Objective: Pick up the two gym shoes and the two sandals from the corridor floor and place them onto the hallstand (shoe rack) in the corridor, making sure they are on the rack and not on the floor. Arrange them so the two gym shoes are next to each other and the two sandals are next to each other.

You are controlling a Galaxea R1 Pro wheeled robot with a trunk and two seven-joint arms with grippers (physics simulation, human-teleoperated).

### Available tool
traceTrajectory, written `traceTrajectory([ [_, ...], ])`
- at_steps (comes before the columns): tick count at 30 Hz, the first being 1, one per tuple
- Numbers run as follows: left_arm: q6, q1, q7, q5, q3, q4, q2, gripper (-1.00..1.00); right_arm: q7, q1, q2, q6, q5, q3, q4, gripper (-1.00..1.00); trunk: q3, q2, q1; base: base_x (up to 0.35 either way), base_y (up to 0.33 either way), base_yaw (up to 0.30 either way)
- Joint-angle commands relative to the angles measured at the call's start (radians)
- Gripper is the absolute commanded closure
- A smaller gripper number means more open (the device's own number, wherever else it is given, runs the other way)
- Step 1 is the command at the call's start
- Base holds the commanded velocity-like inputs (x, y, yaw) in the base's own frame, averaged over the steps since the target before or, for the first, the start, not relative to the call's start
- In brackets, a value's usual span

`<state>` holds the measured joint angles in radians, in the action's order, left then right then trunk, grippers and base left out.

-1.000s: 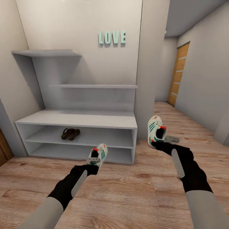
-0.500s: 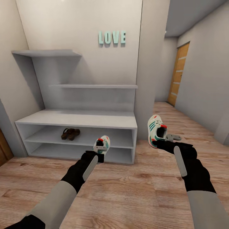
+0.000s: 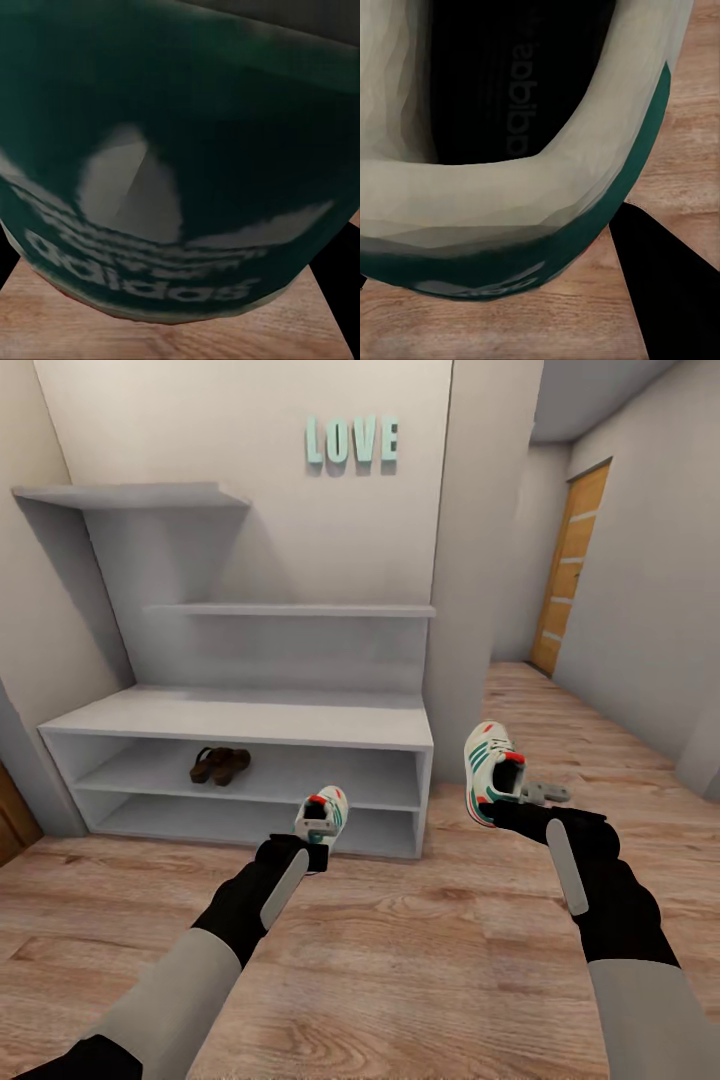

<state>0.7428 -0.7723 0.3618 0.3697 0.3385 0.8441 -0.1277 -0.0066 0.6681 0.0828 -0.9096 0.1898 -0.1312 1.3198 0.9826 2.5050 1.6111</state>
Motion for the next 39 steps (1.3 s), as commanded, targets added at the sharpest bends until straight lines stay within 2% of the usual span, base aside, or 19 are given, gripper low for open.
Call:
traceTrajectory([
  [1,0.002,-0.001,0.01,0.009,0.003,0.001,0.0,1.0,-0.001,0.001,0.0,-0.004,0.005,-0.001,0.001,1.0,0.007,0.001,0.0,0.0,0.0,0.0],
  [20,-0.01,-0.001,0.008,0.005,0.019,0.007,0.0,1.0,-0.001,0.001,0.0,-0.005,0.005,-0.001,0.001,1.0,0.111,0.005,0.009,0.0,0.0,0.0],
  [26,-0.054,-0.001,0.008,0.005,0.018,0.01,0.0,1.0,-0.001,0.001,0.0,-0.004,0.005,-0.001,0.001,1.0,0.144,0.007,0.011,0.0,0.0,0.0],
  [31,-0.078,-0.001,0.008,0.005,0.017,0.01,0.0,1.0,-0.001,0.001,0.0,-0.004,0.005,-0.001,0.001,1.0,0.152,0.007,0.011,0.0,0.0,0.0],
  [39,-0.162,-0.001,0.008,0.005,0.018,0.01,0.0,1.0,-0.001,0.001,0.0,-0.004,0.005,-0.001,0.001,1.0,0.156,0.007,0.011,0.0,0.0,0.0],
])
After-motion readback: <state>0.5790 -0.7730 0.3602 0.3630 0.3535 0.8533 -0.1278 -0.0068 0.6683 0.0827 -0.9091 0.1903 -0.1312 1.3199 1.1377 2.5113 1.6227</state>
